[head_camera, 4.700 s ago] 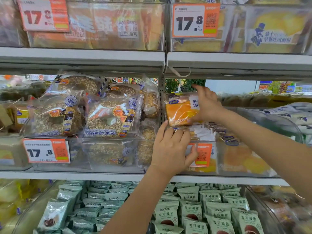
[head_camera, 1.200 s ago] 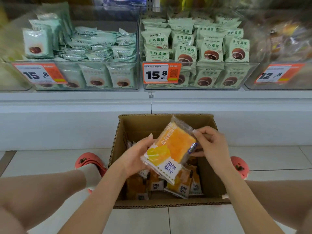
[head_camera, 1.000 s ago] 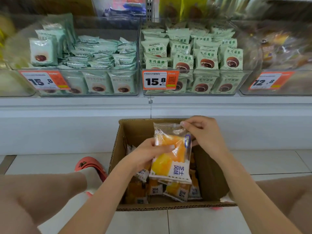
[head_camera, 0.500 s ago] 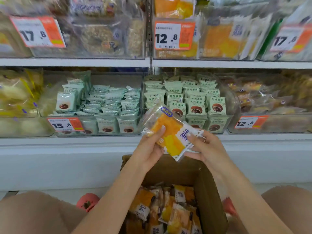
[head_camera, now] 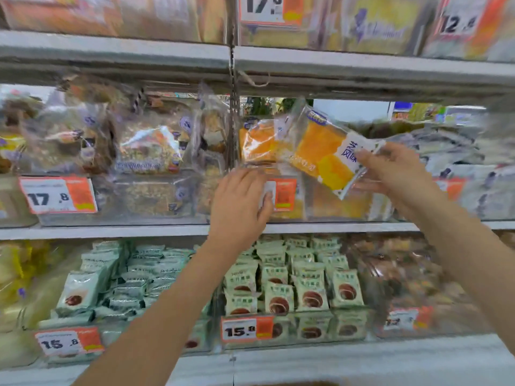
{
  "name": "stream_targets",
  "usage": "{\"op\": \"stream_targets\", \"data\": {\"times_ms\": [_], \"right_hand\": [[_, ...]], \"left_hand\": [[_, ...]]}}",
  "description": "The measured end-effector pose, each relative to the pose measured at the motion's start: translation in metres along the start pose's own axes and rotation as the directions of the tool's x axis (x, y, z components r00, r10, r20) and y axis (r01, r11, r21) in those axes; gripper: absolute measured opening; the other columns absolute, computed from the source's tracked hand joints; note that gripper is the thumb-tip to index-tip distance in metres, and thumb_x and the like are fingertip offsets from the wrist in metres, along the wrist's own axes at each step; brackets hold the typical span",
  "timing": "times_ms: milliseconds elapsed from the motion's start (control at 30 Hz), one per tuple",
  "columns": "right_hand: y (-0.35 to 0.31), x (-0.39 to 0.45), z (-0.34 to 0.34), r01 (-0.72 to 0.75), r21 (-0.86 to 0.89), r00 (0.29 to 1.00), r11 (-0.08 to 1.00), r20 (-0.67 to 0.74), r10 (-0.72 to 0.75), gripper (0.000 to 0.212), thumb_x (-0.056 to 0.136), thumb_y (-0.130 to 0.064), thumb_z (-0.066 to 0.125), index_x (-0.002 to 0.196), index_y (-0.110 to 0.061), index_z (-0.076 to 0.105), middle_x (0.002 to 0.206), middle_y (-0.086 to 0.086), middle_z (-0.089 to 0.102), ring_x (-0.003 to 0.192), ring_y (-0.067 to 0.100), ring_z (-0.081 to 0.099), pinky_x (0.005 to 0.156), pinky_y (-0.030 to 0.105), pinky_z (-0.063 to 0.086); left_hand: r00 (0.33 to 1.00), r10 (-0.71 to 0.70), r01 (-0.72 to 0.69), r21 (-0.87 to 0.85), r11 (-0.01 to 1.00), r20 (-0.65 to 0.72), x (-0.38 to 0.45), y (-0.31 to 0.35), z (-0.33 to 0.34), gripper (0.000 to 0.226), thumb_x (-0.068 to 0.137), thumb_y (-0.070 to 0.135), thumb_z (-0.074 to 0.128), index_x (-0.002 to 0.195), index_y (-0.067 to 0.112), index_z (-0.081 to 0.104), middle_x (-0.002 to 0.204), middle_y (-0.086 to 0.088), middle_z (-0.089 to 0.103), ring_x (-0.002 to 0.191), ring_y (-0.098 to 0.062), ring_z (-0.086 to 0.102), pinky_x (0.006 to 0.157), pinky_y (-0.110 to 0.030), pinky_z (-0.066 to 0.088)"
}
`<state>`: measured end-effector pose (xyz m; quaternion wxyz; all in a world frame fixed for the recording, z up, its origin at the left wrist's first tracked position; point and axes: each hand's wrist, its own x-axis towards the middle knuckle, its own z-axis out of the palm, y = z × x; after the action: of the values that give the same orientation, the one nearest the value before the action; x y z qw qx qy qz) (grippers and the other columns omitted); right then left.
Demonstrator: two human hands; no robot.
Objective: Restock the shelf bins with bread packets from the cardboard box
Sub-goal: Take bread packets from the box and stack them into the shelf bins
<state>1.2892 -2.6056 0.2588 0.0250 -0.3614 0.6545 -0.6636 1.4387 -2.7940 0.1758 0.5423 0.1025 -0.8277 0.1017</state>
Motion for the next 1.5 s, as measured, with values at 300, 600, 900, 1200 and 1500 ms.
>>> {"op": "stream_targets", "data": {"times_ms": [300, 600, 900, 1200, 1500], "right_hand": [[-0.009, 0.126, 0.060, 0.040, -0.222, 0.982, 0.974, 0.191, 0.004, 0.012, 0.095, -0.020, 0.056, 0.105, -0.015, 0.059, 0.098, 0.005, 0.069, 0.083, 0.015, 0.070, 0.071, 0.035, 0.060], [0.022, 0.147, 0.108, 0.088, -0.323, 0.977, 0.942, 0.212, -0.018, 0.046, 0.084, -0.025, 0.070, 0.126, -0.015, 0.053, 0.117, 0.000, 0.060, 0.102, 0.016, 0.059, 0.080, 0.028, 0.051], [0.007, 0.124, 0.092, 0.056, -0.474, 0.996, 0.879, 0.089, -0.015, 0.085, 0.077, -0.031, 0.076, 0.143, -0.013, 0.025, 0.138, 0.011, 0.045, 0.123, 0.025, 0.048, 0.098, 0.034, 0.042], [0.039, -0.038, 0.050, 0.465, -0.361, 0.835, 0.808, -0.123, -0.536, 0.025, 0.090, -0.015, 0.060, 0.111, -0.019, 0.048, 0.098, 0.000, 0.053, 0.092, 0.020, 0.055, 0.081, 0.036, 0.049], [0.260, -0.266, 0.058, 0.102, -0.651, 0.908, 0.752, 0.370, 0.198, 0.015, 0.088, -0.024, 0.064, 0.095, -0.027, 0.051, 0.095, -0.011, 0.050, 0.094, 0.010, 0.050, 0.080, 0.022, 0.042]], "left_hand": [[0.956, 0.119, -0.071, 0.183, 0.981, -0.267, 0.025, -0.021, 0.065, 0.032, 0.093, 0.020, 0.041, 0.084, 0.005, 0.068, 0.080, -0.009, 0.065, 0.079, -0.028, 0.061, 0.096, -0.041, 0.044], [0.936, 0.143, -0.083, 0.193, 0.978, -0.320, 0.023, -0.022, 0.069, 0.035, 0.094, 0.021, 0.040, 0.088, 0.006, 0.071, 0.085, -0.009, 0.068, 0.083, -0.027, 0.063, 0.097, -0.040, 0.045], [0.988, 0.104, -0.081, 0.190, 0.978, -0.114, 0.022, -0.021, 0.058, 0.036, 0.095, 0.022, 0.038, 0.098, 0.005, 0.069, 0.094, -0.009, 0.068, 0.092, -0.028, 0.063, 0.101, -0.042, 0.041], [0.968, 0.251, -0.253, 0.090, 0.963, 0.027, -0.064, 0.016, 0.024, 0.046, 0.096, 0.020, 0.033, 0.136, 0.003, 0.047, 0.139, -0.013, 0.051, 0.131, -0.026, 0.042, 0.113, -0.047, 0.025], [0.677, 0.135, -0.065, -0.124, 0.990, 0.723, -0.294, 0.067, 0.018, 0.033, 0.080, 0.015, 0.044, 0.112, 0.008, 0.052, 0.109, -0.012, 0.063, 0.101, -0.030, 0.061, 0.091, -0.038, 0.037]]}}
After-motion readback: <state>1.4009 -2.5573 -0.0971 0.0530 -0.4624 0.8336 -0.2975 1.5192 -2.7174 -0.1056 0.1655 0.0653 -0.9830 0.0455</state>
